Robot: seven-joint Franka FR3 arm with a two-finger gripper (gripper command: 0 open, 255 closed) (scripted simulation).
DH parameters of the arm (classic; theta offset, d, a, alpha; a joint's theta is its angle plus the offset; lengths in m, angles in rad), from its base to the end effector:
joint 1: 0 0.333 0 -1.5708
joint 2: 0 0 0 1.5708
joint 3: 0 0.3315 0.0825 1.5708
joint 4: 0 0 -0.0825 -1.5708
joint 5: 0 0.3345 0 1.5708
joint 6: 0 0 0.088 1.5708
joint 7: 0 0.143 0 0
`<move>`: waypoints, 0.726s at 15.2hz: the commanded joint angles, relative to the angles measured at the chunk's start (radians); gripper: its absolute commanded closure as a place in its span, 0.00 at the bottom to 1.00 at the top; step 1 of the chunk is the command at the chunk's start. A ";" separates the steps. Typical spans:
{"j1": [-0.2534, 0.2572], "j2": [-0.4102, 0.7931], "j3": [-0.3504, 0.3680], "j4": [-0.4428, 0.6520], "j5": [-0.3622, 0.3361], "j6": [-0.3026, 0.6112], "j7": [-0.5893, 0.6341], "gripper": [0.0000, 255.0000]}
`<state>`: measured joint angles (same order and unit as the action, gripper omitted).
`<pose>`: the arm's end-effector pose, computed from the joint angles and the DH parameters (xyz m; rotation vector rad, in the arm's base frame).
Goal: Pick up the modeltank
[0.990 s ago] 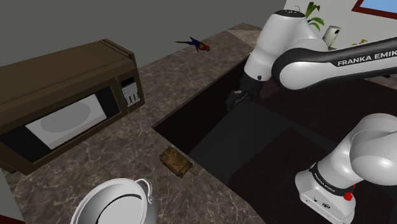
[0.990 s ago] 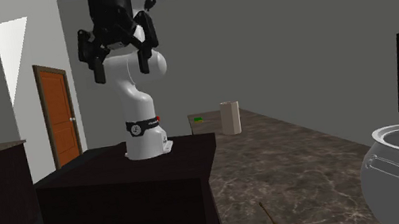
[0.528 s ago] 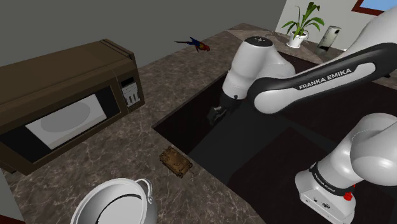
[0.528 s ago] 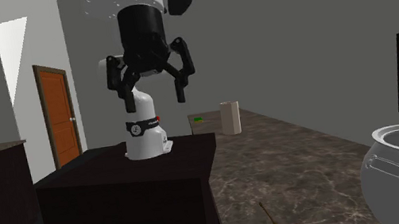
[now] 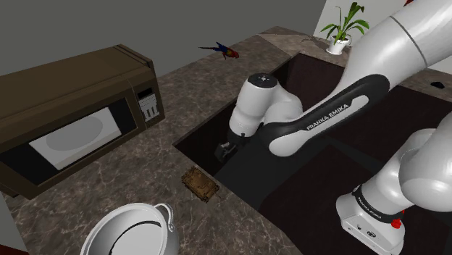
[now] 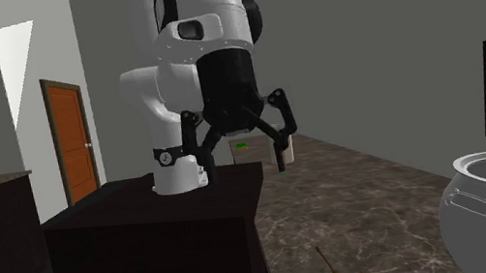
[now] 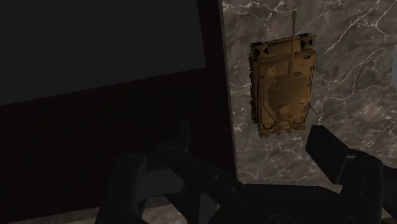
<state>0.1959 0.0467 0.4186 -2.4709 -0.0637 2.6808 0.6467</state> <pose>0.3837 0.2722 0.3121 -3.0462 -0.0312 -0.2195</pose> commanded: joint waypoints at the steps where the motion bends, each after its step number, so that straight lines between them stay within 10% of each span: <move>1: 0.017 0.084 0.000 0.044 -0.082 0.035 0.073 0.00; 11: 0.225 0.435 -0.129 0.296 -0.345 0.125 0.313 0.00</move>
<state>0.4007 0.4572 0.3032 -2.1889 -0.3917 2.7948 0.9400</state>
